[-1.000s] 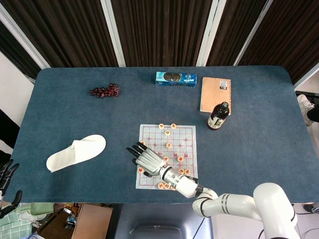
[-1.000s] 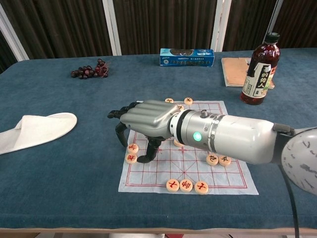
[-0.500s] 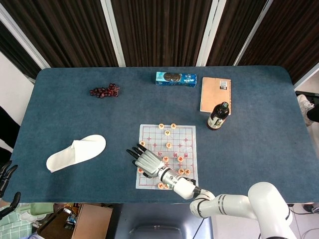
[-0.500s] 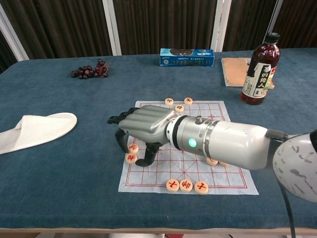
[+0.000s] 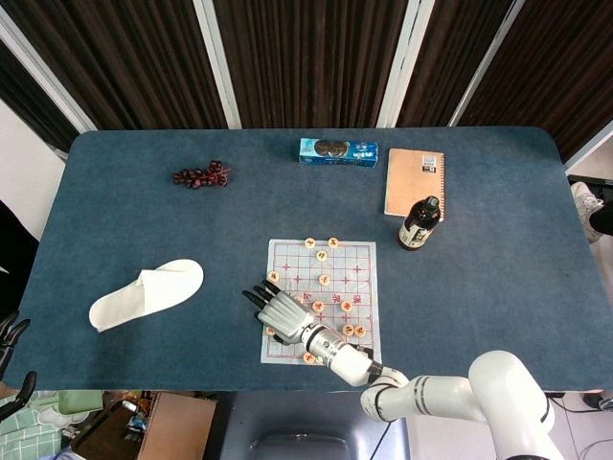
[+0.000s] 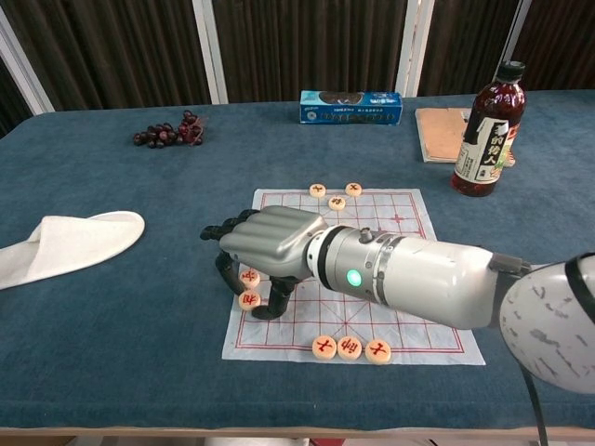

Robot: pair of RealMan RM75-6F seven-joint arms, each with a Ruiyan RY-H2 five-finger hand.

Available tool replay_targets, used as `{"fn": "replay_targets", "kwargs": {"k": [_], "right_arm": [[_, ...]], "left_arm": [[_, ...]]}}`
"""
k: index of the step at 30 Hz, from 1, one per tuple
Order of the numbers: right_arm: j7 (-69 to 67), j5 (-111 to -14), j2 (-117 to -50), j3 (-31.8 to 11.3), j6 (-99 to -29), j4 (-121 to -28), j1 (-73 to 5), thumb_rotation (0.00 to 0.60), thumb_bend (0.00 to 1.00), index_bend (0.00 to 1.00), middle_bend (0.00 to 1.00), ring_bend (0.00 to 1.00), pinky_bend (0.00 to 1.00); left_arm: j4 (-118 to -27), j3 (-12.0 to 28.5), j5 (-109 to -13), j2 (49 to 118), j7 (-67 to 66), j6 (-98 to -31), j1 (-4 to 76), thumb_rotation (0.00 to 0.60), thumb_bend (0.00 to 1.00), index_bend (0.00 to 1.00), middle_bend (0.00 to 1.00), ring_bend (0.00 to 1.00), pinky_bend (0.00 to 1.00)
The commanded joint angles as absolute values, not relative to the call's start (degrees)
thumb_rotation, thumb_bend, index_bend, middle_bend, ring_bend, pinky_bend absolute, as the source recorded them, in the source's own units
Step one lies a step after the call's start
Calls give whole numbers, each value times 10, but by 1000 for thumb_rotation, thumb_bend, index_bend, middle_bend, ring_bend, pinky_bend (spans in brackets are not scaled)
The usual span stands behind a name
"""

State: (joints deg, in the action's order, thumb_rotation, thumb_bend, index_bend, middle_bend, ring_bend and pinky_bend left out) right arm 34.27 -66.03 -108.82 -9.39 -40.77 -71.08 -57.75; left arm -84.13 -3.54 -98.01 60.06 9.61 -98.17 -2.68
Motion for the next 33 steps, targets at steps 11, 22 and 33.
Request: {"fn": "replay_targets", "kwargs": {"k": [11,22,33], "right_arm": [[307,-674,-1052,-104,-455,-761,-563,600,464,648,44,0,0],[313,-636,-1008,-113,-458,-740,-558,600,464,634,44,0,0],[320,-617,-1036,-99,-441,-691,-568,600,464,627,44,0,0]], "left_arm": [[-849,-30,-978,601,90,-972,-20,600,452,0,0,0,0],[-861,-26,-974,605,68,-957,-11,600,453,0,0,0,0],[-861,-25,-968,603,71,-958,-13,600,452,0,0,0,0]]}}
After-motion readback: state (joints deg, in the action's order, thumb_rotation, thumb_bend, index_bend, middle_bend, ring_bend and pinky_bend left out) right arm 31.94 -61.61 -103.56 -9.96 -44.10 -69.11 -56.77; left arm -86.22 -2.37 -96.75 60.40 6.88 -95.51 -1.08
